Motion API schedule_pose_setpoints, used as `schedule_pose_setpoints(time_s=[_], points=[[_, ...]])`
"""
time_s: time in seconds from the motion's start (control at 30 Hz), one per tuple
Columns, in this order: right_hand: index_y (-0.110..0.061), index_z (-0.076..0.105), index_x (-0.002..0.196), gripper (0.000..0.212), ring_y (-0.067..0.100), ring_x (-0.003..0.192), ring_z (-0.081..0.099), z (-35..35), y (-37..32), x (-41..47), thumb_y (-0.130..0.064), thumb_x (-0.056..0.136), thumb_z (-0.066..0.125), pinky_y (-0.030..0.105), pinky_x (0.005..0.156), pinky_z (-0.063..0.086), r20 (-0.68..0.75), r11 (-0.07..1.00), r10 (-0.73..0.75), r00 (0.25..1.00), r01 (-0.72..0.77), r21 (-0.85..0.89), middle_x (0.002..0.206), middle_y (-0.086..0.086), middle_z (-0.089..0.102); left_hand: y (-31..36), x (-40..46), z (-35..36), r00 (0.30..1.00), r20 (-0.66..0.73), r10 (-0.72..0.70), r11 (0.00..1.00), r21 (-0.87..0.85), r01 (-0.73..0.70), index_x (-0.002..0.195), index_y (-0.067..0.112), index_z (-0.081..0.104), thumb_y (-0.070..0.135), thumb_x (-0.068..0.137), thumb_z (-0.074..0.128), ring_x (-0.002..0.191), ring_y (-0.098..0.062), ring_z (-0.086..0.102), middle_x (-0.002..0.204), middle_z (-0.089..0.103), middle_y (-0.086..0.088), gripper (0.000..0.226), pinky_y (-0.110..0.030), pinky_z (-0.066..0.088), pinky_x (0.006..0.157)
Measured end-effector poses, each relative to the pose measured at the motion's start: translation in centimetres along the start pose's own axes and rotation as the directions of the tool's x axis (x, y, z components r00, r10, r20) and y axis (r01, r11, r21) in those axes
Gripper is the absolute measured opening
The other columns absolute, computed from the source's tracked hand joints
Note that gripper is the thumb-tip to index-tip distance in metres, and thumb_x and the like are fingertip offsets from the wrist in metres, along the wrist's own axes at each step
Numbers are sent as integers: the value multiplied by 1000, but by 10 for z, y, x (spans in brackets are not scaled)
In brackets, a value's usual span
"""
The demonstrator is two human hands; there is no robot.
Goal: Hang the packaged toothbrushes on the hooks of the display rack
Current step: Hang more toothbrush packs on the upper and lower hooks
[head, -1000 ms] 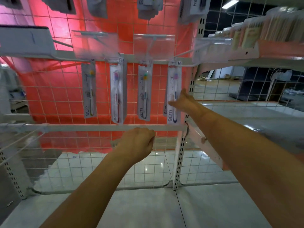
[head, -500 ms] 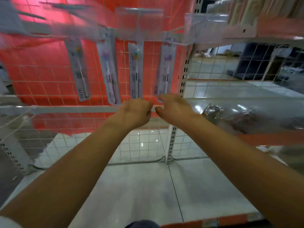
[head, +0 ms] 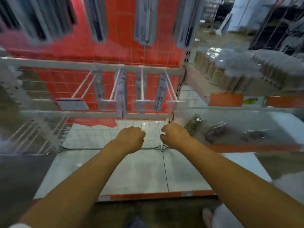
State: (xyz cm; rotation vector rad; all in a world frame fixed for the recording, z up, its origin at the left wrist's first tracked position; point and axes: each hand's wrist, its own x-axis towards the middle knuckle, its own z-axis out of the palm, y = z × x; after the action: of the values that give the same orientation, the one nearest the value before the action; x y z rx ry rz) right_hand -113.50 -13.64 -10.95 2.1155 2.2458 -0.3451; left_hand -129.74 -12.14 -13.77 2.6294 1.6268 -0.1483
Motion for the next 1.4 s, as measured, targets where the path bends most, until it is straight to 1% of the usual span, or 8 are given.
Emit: schedule_pose_setpoints(time_s=[0.23, 0.33, 0.47, 0.6, 0.77, 1.0, 1.17, 1.4], points=[[-13, 57, 123, 33, 27, 109, 56, -107, -51, -99, -20, 93, 44, 32, 86, 45, -78, 993, -105, 991, 109, 47, 124, 10, 58, 7, -106, -107, 992, -81, -97, 989, -120, 87, 111, 16, 58, 27, 96, 40, 103, -23, 55, 114, 60, -5, 26, -32, 46, 85], [-9, 61, 112, 28, 27, 87, 58, -143, -66, -122, -18, 91, 44, 31, 70, 46, -152, 988, -133, 979, 144, 62, 103, 11, 64, -3, -127, -148, 978, -162, -128, 983, -149, 104, 108, 14, 60, 24, 96, 41, 100, -22, 57, 111, 62, -5, 24, -29, 44, 81], [-9, 59, 90, 16, 25, 78, 55, -177, -95, -139, -16, 91, 44, 29, 62, 40, -243, 981, -171, 955, 189, 52, 83, 7, 60, -28, -152, -188, 956, -261, -136, 979, -185, 88, 106, 12, 61, 22, 96, 41, 96, -23, 58, 107, 62, -6, 24, -32, 45, 80], [-5, 63, 106, 26, 28, 85, 61, -193, -142, -135, -14, 91, 44, 38, 75, 52, -329, 967, -193, 924, 237, 97, 97, 13, 68, -74, -172, -206, 938, -313, -145, 971, -227, 75, 107, 13, 60, 22, 95, 42, 96, -26, 59, 104, 62, -6, 23, -36, 49, 80], [-12, 64, 117, 30, 17, 73, 57, -209, -210, -99, -12, 92, 48, 26, 64, 44, -409, 937, -194, 891, 292, 192, 102, 8, 69, -169, -194, -224, 912, -381, -151, 961, -274, 45, 121, 15, 56, 21, 94, 46, 107, -22, 57, 119, 61, -5, 30, -34, 47, 88], [-9, 65, 115, 29, 20, 82, 61, -204, -291, -34, -8, 88, 55, 31, 78, 51, -528, 882, -57, 848, 290, 370, 101, 10, 69, -288, -213, -240, 870, -420, -258, 931, -348, 108, 127, 16, 51, 24, 95, 48, 101, -18, 61, 120, 62, -3, 33, -36, 51, 90], [-17, 48, 135, 45, 21, 107, 58, -204, -325, -15, -20, 92, 57, 39, 92, 51, -480, 863, -76, 874, 299, 408, 126, 6, 58, -322, -197, -238, 881, -416, -227, 936, -342, 80, 127, 14, 52, 22, 94, 49, 104, -18, 59, 122, 60, -3, 34, -35, 50, 92], [-14, 41, 139, 52, 21, 125, 45, -230, -336, 36, -25, 92, 58, 38, 106, 40, -689, 821, -17, 724, 404, 404, 137, 6, 48, -354, -145, -250, 798, -524, -296, 904, -424, 56, 122, 11, 55, 20, 93, 52, 104, -20, 59, 117, 62, -6, 31, -37, 50, 92]])
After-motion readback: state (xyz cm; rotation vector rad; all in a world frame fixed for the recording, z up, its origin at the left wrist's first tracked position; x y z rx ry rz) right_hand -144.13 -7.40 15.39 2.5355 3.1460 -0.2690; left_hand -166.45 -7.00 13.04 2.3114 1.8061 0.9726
